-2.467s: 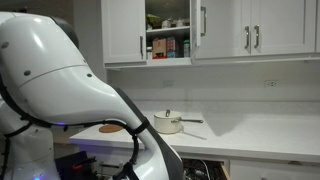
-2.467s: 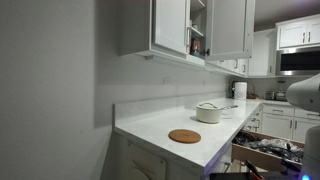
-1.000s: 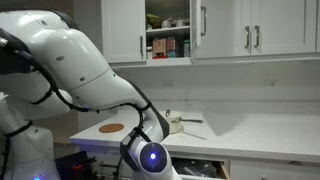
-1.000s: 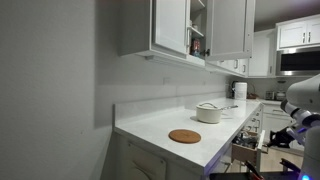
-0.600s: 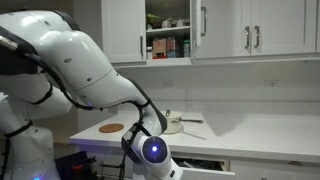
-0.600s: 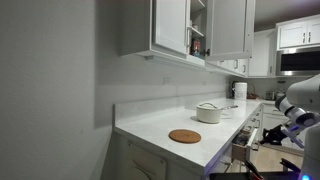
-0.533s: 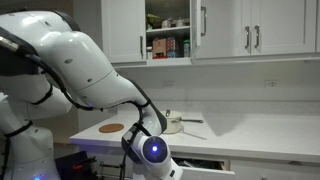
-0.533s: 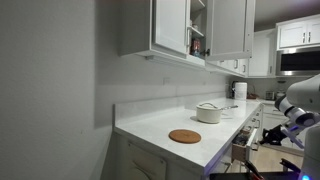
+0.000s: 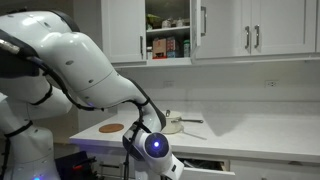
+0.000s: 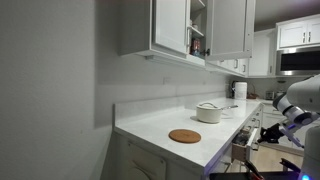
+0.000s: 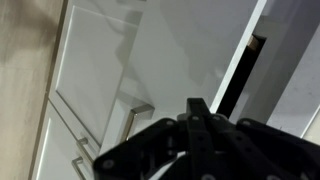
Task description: Close the drawer
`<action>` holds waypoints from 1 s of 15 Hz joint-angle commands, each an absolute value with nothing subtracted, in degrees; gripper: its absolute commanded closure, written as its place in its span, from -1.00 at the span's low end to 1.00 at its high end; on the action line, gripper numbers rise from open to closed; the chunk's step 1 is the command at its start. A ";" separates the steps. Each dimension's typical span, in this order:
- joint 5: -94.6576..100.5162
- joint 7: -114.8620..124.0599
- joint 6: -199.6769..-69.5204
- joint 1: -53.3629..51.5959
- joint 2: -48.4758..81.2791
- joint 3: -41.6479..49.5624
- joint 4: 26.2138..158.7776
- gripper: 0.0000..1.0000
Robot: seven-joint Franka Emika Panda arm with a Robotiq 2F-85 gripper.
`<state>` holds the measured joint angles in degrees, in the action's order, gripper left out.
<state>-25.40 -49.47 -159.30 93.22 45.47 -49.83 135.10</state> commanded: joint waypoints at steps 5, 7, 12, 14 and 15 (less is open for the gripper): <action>-21.29 -49.46 -161.90 97.00 45.85 -53.94 136.83 0.99; -19.91 -48.23 -162.76 95.21 46.08 -51.77 136.48 0.99; -14.81 -41.75 -171.18 86.76 45.01 -42.64 134.83 0.99; -11.41 -39.36 -174.39 84.46 46.00 -39.25 132.94 0.99; -9.69 -37.92 -176.18 83.29 46.32 -37.62 132.16 0.99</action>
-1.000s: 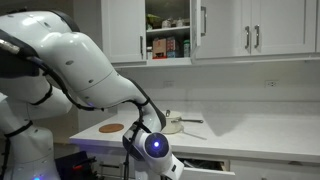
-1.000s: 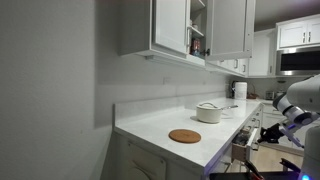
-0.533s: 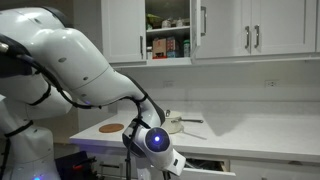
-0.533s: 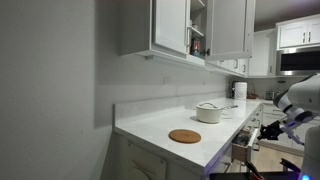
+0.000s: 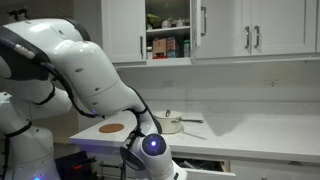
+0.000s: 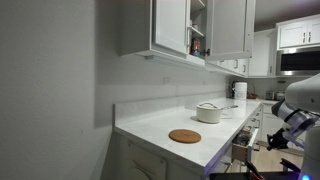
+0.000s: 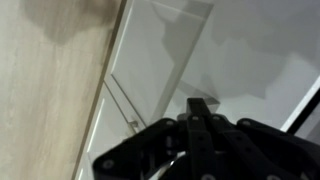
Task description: Close the drawer
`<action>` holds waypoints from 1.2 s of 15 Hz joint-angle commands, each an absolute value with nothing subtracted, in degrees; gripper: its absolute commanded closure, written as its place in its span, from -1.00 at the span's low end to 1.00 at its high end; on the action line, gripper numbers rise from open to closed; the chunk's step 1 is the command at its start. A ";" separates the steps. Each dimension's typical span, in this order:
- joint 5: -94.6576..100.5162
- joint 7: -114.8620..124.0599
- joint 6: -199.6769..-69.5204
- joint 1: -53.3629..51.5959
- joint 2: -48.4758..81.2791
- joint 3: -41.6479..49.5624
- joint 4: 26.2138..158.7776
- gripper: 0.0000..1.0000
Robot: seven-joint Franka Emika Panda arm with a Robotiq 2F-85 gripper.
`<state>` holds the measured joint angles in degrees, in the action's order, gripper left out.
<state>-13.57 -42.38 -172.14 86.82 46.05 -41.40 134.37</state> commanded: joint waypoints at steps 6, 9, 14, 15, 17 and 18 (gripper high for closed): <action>-0.66 -31.78 -177.76 78.58 52.38 -30.90 125.30 0.99; 2.43 -31.68 -178.52 80.15 56.82 -32.99 123.38 0.99; 6.27 -32.15 -179.79 84.91 60.06 -41.48 125.26 0.99; 7.22 -32.28 -180.05 85.85 60.34 -43.38 125.79 0.99; 8.63 -31.87 -179.51 87.53 60.05 -45.61 126.90 0.99; 9.11 -31.66 -178.82 88.46 60.21 -47.08 127.18 0.99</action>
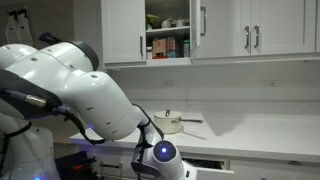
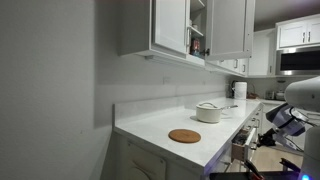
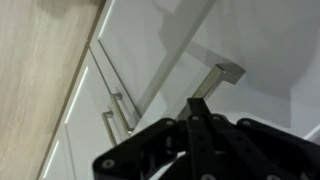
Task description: Close the drawer
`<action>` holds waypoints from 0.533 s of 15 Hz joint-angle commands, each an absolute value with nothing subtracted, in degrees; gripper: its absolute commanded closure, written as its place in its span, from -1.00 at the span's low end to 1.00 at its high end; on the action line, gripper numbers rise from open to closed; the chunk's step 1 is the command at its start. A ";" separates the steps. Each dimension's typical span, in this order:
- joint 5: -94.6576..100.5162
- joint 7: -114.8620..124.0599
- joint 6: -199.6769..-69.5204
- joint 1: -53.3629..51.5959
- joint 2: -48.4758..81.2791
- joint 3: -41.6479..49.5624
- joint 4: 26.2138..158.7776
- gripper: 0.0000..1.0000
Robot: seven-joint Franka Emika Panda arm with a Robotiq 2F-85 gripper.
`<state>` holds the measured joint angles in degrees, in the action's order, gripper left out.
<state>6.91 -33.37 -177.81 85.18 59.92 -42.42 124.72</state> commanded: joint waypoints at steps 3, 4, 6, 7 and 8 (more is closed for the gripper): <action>9.94 -31.18 -177.98 89.52 61.34 -49.44 126.87 0.99; 9.95 -30.97 -177.96 89.65 61.10 -49.55 127.02 0.99; 10.07 -30.93 -177.78 89.36 61.16 -49.05 126.56 0.99; 9.81 -30.20 -178.25 88.42 60.10 -48.01 126.39 0.99; 8.99 -28.40 -178.75 86.22 57.87 -45.87 126.03 0.99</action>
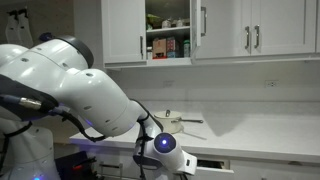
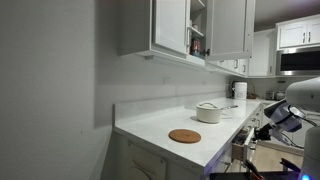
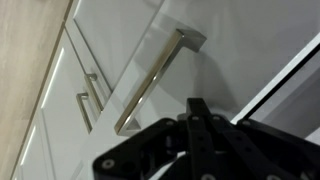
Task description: Close the drawer
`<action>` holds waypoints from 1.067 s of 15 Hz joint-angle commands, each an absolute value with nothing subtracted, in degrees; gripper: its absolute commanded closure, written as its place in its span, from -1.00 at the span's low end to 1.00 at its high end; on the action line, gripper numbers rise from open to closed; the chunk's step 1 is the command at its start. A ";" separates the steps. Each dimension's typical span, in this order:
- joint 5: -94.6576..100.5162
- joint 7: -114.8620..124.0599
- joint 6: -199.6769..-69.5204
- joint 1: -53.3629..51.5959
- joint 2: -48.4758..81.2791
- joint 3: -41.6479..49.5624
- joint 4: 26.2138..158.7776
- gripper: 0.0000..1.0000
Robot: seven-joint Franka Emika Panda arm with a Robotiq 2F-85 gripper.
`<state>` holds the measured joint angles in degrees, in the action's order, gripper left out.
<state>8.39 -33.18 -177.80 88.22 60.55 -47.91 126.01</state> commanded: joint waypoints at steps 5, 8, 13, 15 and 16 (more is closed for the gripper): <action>7.98 -22.12 -177.41 79.85 52.74 -38.25 123.03 0.99; 7.70 -20.15 -177.04 75.71 51.67 -33.02 121.41 0.99; 7.54 -19.59 -177.42 69.81 53.81 -26.99 118.79 0.99; 7.39 -19.42 -177.86 68.84 54.42 -26.49 118.40 0.99; 7.22 -19.62 -177.65 69.33 54.66 -27.42 118.43 0.99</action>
